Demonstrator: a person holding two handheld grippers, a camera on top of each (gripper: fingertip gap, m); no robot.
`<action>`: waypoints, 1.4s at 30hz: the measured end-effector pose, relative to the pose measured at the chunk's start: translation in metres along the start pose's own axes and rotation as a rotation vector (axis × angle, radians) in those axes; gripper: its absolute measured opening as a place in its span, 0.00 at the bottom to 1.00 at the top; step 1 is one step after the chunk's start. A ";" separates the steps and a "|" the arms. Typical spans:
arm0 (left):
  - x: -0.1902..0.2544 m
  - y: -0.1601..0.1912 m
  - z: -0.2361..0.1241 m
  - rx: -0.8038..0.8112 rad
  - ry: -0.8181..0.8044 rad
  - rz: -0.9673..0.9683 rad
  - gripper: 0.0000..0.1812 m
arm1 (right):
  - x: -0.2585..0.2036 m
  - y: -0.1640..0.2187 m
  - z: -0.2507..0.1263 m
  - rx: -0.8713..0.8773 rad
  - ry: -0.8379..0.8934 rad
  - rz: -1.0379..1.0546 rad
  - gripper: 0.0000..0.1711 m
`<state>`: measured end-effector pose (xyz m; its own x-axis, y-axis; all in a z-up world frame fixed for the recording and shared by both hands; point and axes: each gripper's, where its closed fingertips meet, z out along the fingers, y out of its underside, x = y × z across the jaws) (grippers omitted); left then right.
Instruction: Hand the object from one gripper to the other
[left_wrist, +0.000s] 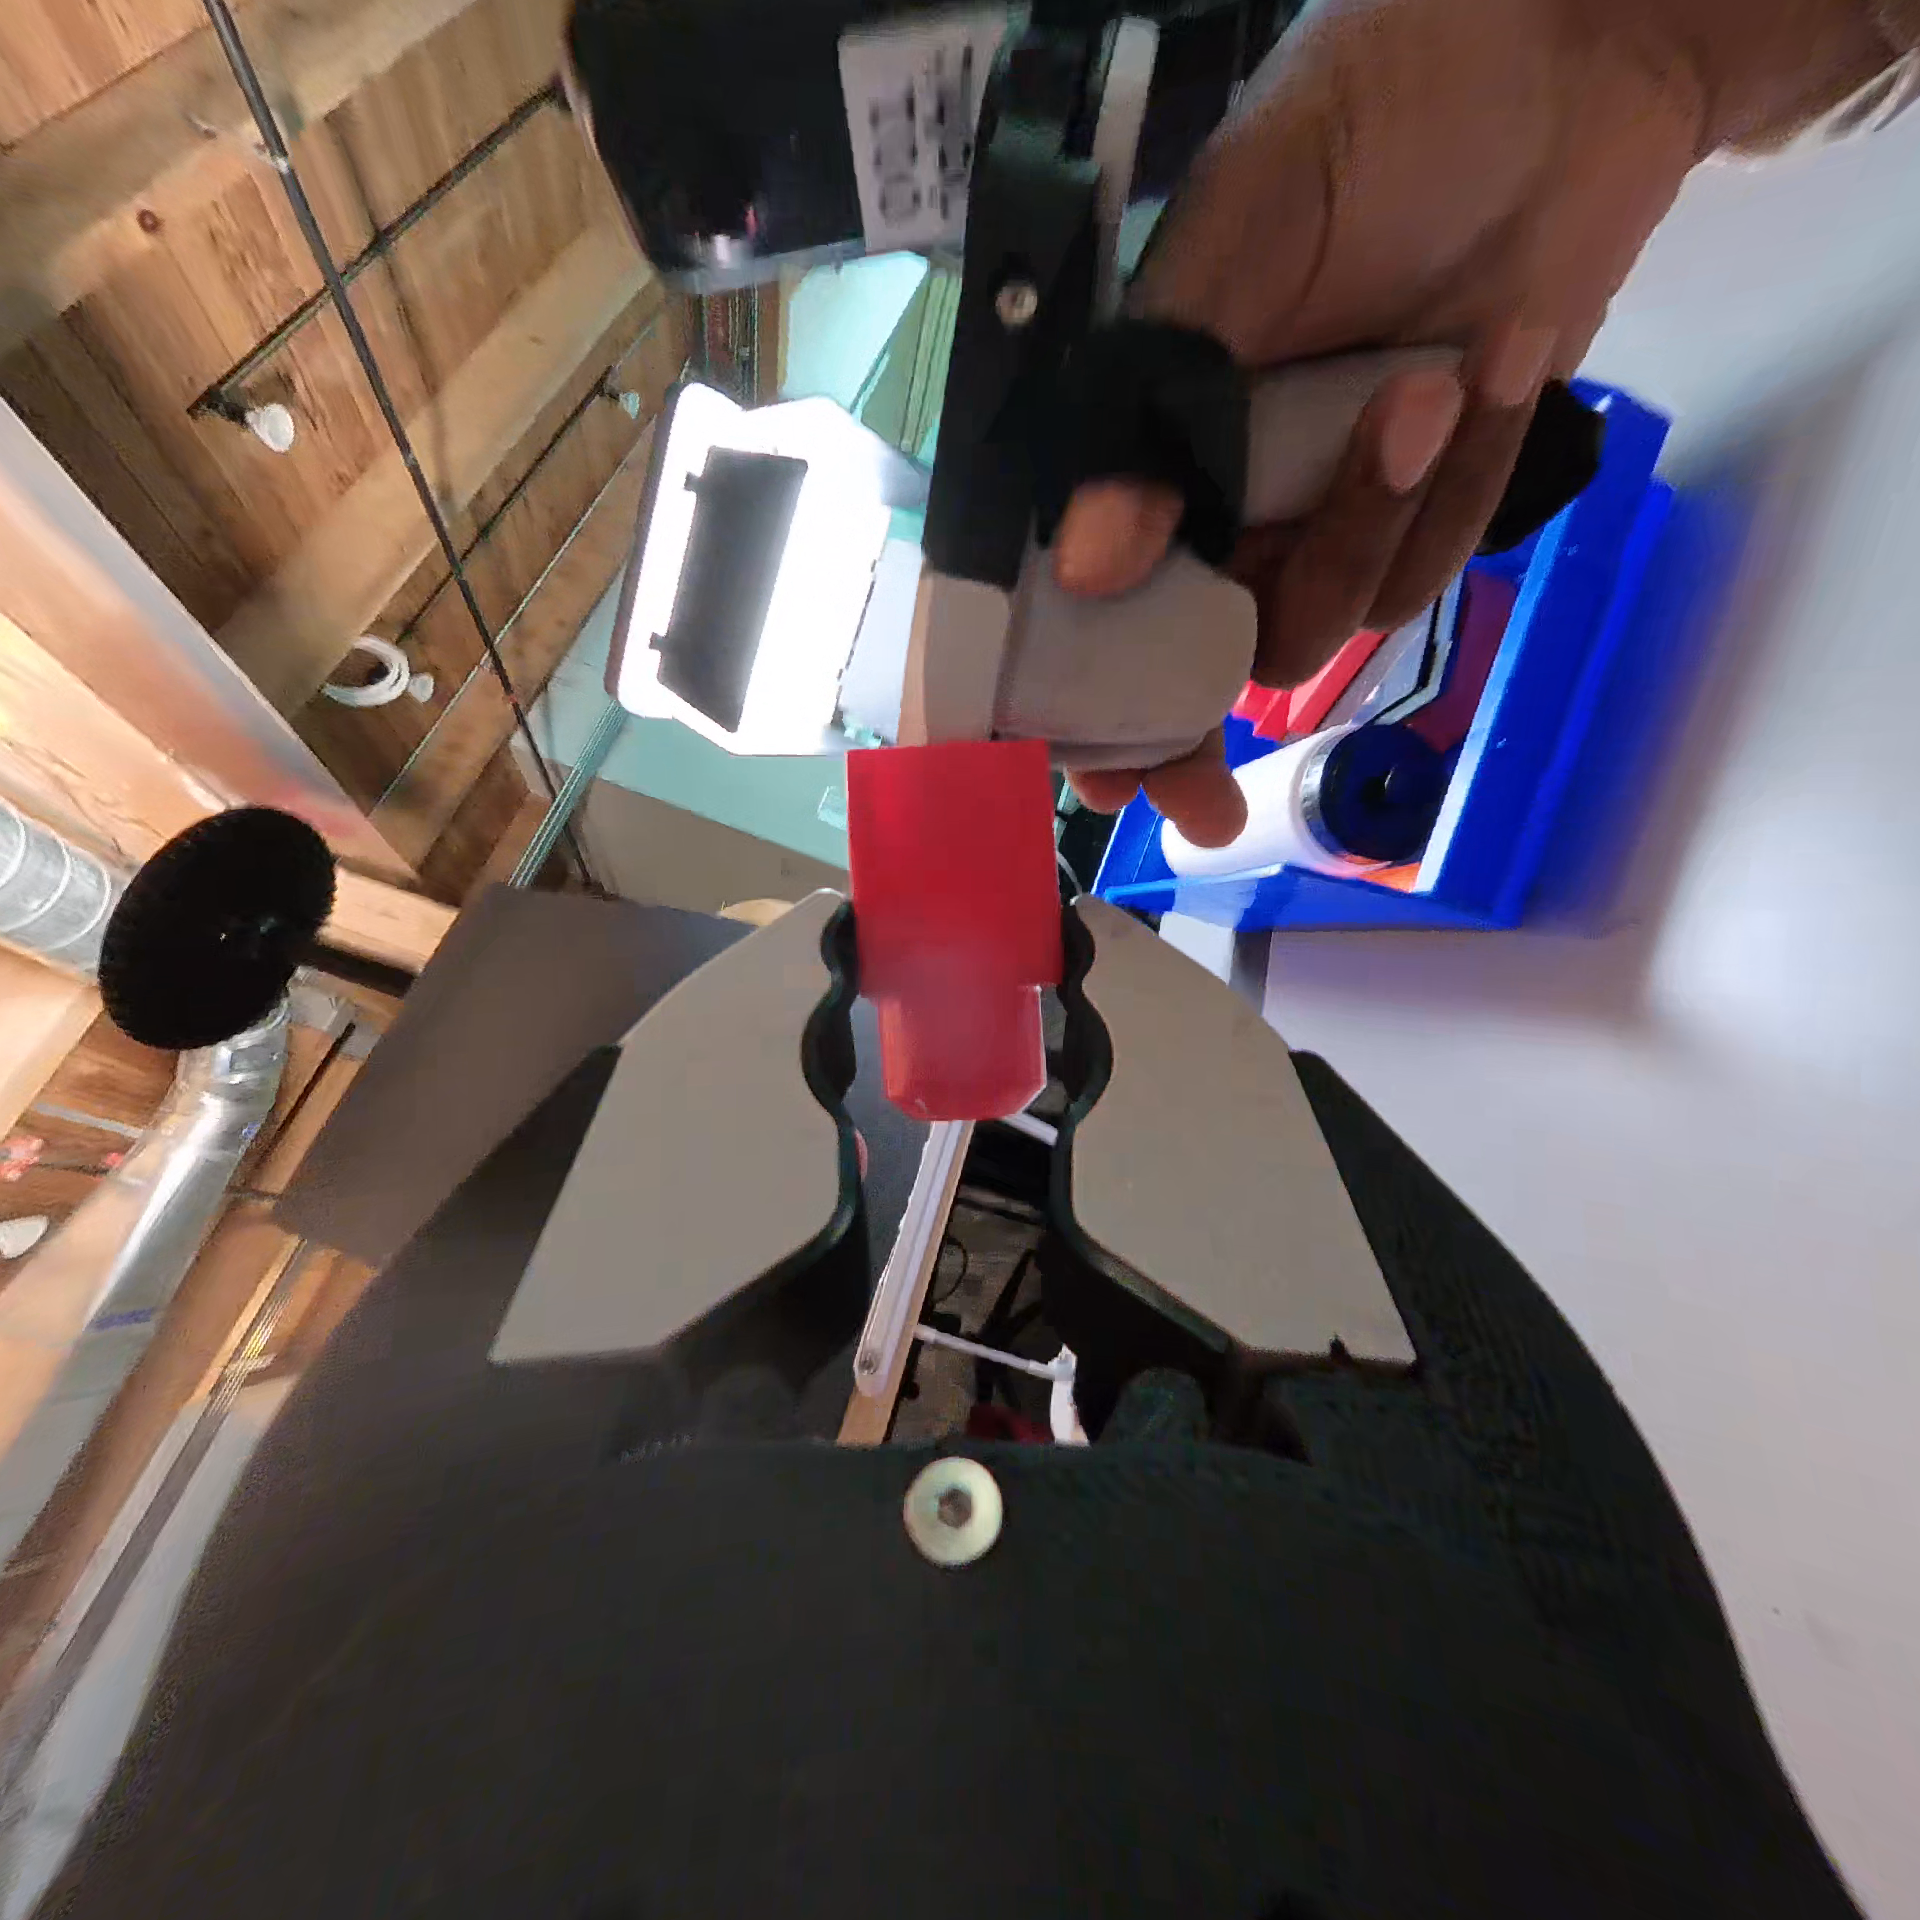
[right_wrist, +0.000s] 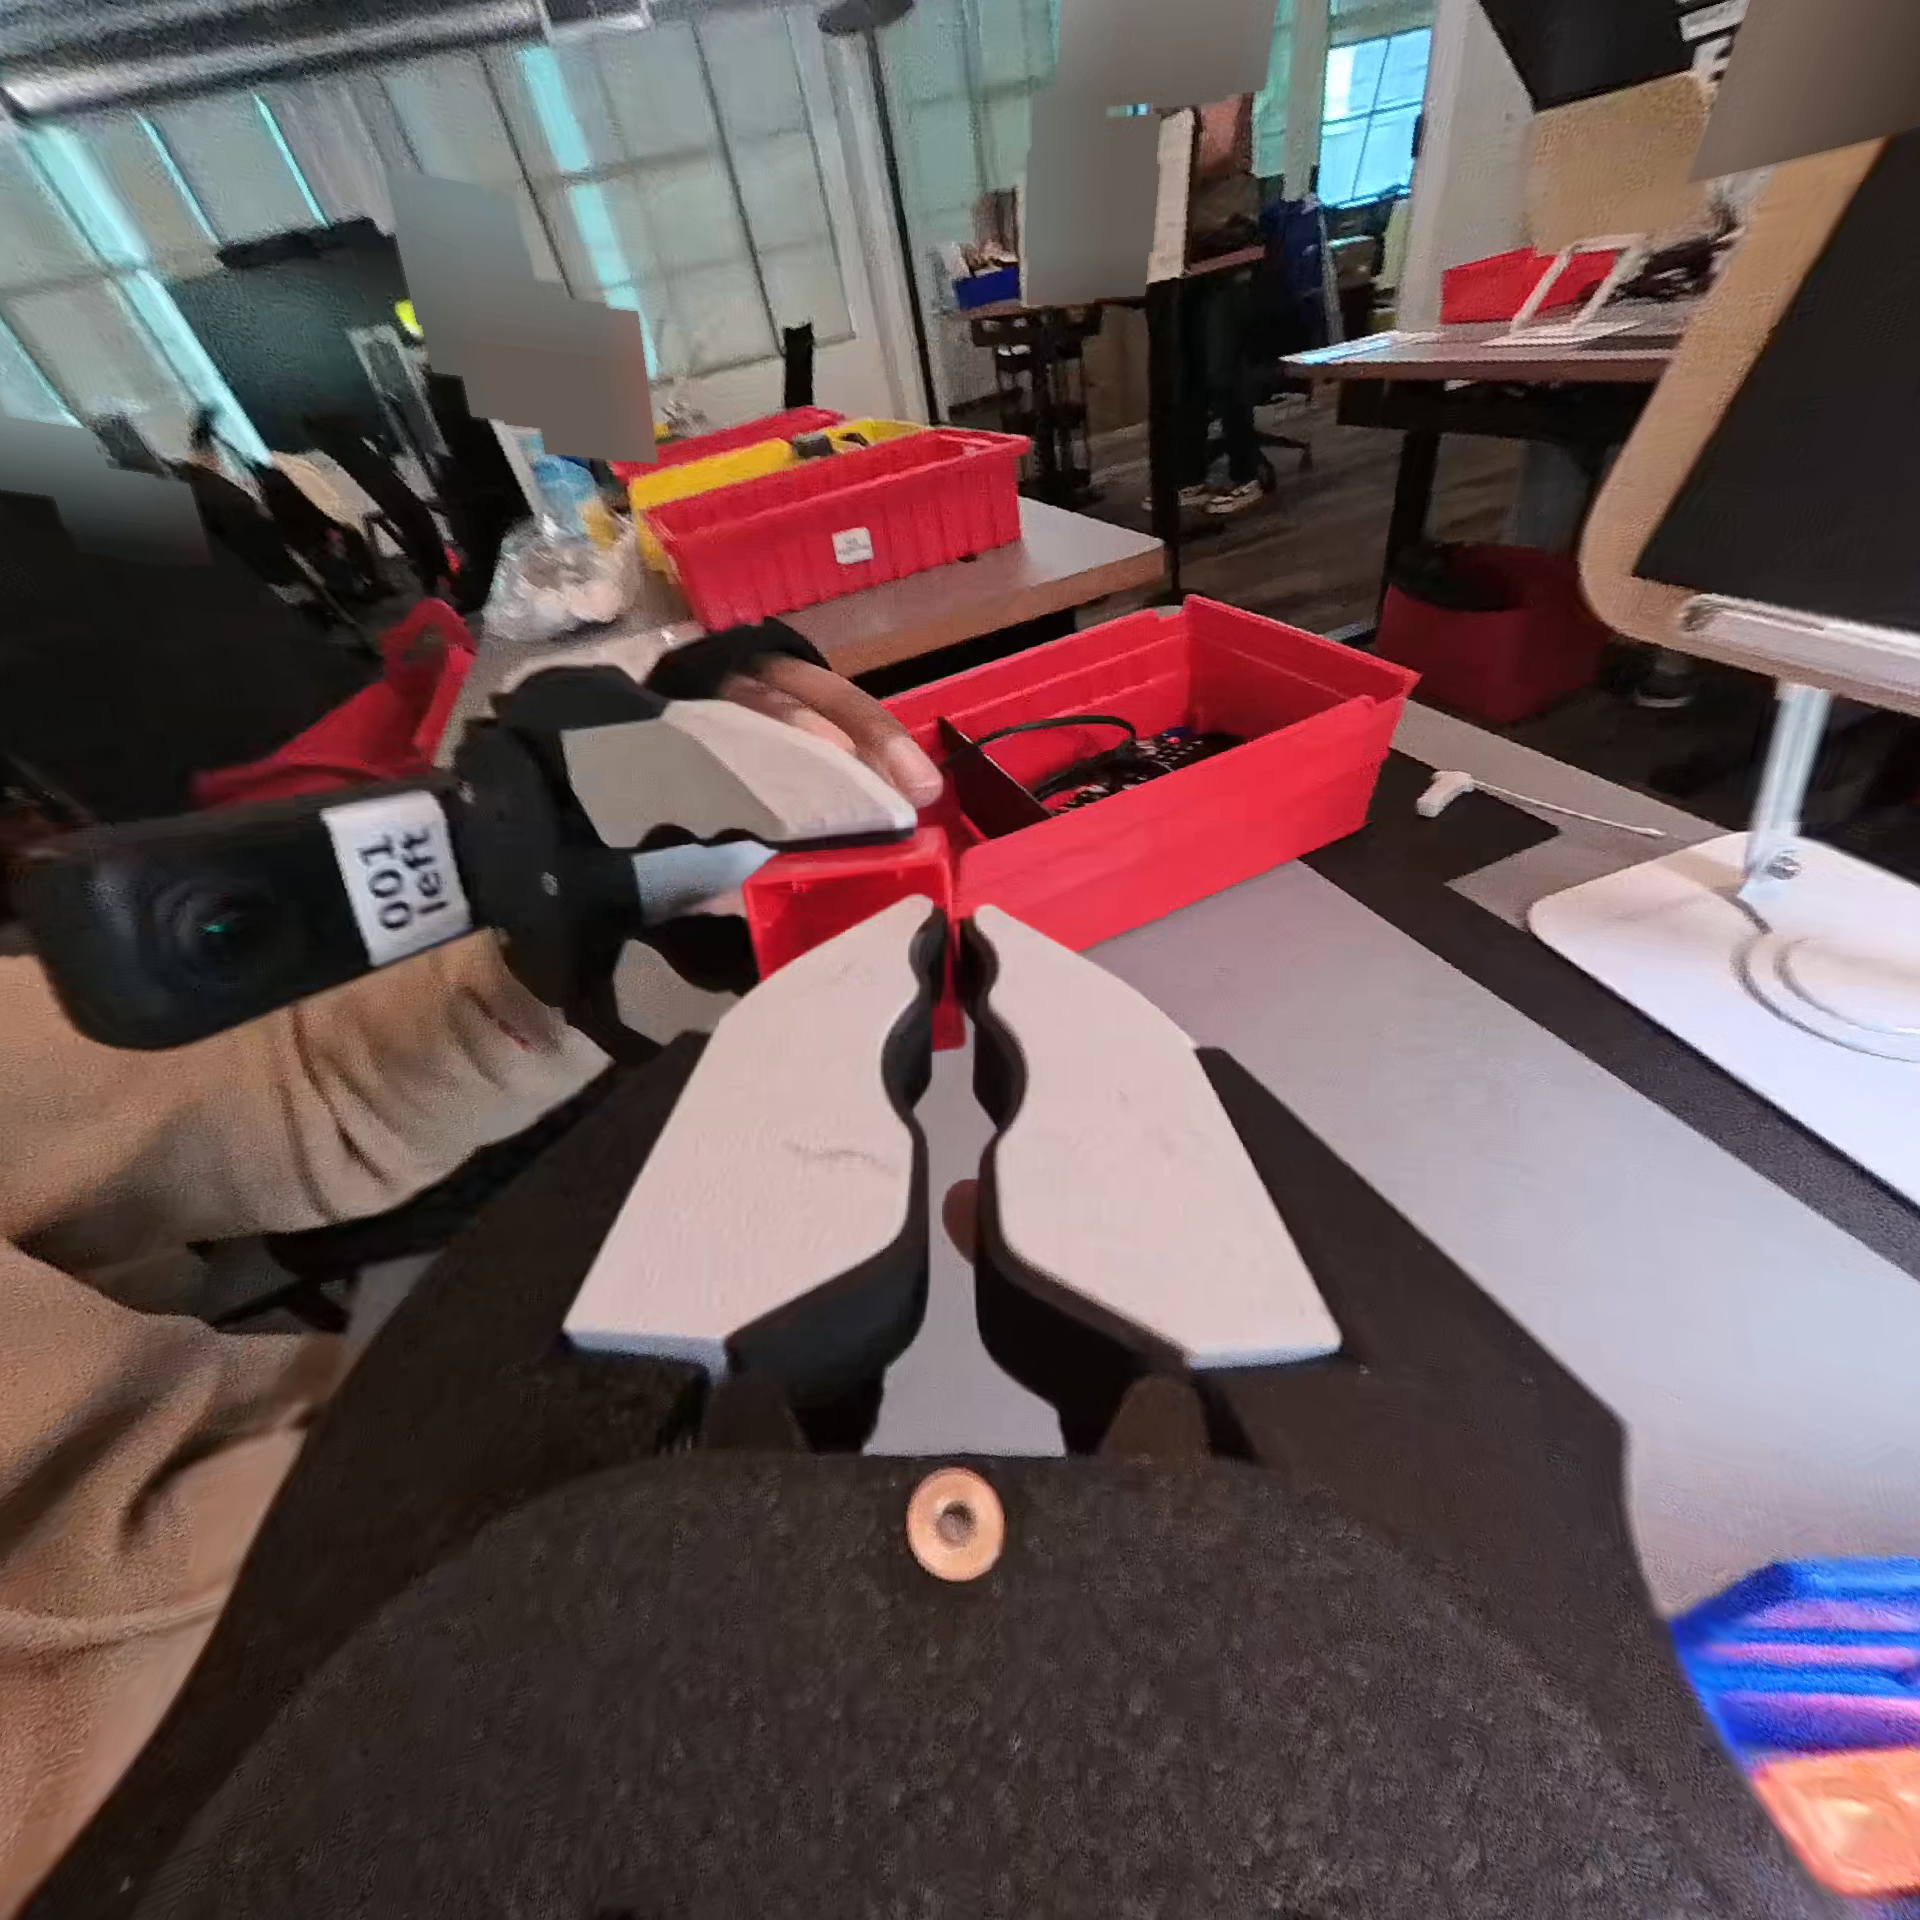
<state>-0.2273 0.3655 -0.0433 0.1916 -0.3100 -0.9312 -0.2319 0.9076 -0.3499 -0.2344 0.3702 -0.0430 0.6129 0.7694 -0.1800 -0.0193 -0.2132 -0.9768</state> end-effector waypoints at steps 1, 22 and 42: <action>-0.001 0.001 0.001 -0.015 -0.004 0.002 0.20 | 0.002 0.000 0.000 -0.003 0.032 -0.057 0.00; -0.003 -0.007 -0.029 0.297 0.815 -1.564 0.29 | -0.041 -0.011 -0.004 0.047 0.311 -1.349 0.00; -0.023 -0.029 -0.044 0.434 0.680 -1.292 0.27 | -0.049 -0.024 -0.005 0.128 0.165 -0.868 0.03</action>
<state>-0.2668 0.3340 -0.0162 -0.4523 -0.8892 0.0687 0.0576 -0.1060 -0.9927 -0.2602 0.3347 -0.0099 0.5585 0.5299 0.6382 0.4225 0.4804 -0.7686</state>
